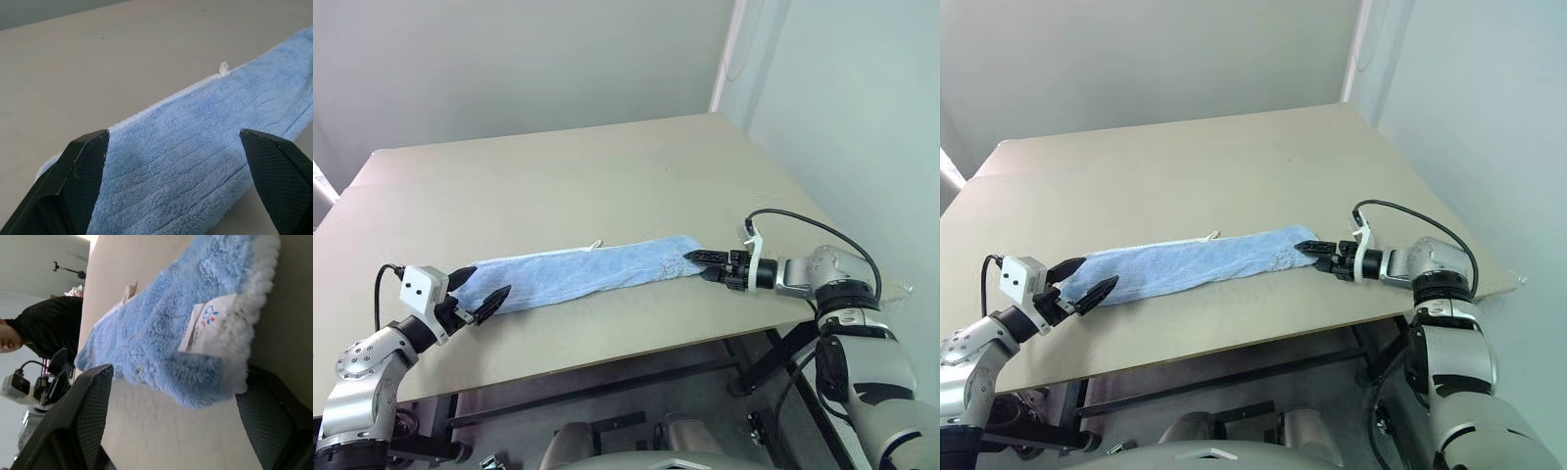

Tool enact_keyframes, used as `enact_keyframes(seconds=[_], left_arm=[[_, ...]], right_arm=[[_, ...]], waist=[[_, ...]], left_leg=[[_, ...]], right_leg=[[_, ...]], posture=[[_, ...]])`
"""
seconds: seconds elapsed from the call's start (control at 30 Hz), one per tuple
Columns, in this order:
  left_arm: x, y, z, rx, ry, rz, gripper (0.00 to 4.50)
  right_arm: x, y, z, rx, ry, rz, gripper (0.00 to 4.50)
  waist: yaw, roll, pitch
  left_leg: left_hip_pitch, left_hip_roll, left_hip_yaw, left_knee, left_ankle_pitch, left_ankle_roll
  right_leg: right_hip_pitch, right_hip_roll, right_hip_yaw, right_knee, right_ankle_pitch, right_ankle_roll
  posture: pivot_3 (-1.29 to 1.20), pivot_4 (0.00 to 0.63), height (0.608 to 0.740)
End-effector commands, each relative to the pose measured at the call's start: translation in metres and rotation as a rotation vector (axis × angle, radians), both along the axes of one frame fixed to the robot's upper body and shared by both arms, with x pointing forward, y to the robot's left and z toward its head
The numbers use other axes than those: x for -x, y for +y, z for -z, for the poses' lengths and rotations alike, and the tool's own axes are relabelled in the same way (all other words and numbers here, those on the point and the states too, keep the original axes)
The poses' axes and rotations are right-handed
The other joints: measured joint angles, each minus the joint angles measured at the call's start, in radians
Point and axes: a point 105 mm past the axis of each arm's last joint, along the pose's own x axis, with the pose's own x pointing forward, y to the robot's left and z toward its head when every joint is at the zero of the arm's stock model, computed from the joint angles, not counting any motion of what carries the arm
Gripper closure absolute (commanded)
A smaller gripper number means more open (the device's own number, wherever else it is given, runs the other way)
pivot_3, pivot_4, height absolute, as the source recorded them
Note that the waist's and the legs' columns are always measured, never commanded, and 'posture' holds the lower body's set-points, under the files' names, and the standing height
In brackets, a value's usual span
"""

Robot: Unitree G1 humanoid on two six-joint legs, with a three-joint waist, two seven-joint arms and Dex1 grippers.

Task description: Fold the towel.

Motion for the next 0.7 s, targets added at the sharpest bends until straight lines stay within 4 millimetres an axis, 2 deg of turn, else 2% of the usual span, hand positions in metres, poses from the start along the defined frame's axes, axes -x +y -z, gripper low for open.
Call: enact_keyframes(seconds=[0.03,0.1,0.37,0.53,0.7], left_arm=[[-0.002,0.007,-0.015,-0.035,-0.054,-0.017,0.00],[-0.003,0.009,-0.016,-0.034,-0.055,-0.027,0.00],[0.000,0.014,-0.018,-0.044,-0.057,-0.048,0.00],[0.000,0.018,-0.019,-0.044,-0.064,-0.070,0.00],[0.003,0.023,-0.018,-0.036,-0.030,-0.074,0.00]], right_arm=[[-0.009,0.008,-0.001,0.017,-0.024,0.013,0.94],[-0.012,0.009,-0.001,0.023,-0.033,0.017,1.47],[-0.010,0.000,-0.004,0.035,-0.071,0.006,4.41],[-0.012,-0.026,-0.018,0.072,-0.131,0.029,4.49],[-0.013,-0.066,-0.045,0.187,-0.261,0.037,4.49]], waist=[[-0.007,0.000,0.000],[-0.012,0.000,0.000],[-0.014,-0.001,-0.001],[0.002,0.002,0.002],[0.018,0.005,0.003]], left_leg=[[0.000,0.000,0.000,0.000,0.000,0.000],[0.000,0.000,0.000,-0.001,0.000,0.000],[-0.001,0.000,0.000,-0.001,0.000,0.001],[-0.003,-0.002,0.000,0.001,0.000,0.001],[-0.006,-0.002,0.000,-0.004,-0.002,0.004]], right_leg=[[0.000,0.000,0.000,0.000,0.000,0.000],[-0.001,0.000,0.000,0.000,0.000,0.000],[-0.001,0.000,0.000,-0.001,0.001,0.001],[-0.001,-0.003,0.000,-0.002,0.001,0.002],[-0.002,-0.002,0.000,-0.011,0.004,0.001]], posture=[[0.00,0.000,0.740],[0.00,0.000,0.740],[0.00,0.000,0.740],[0.00,0.000,0.740],[0.00,0.000,0.740]])
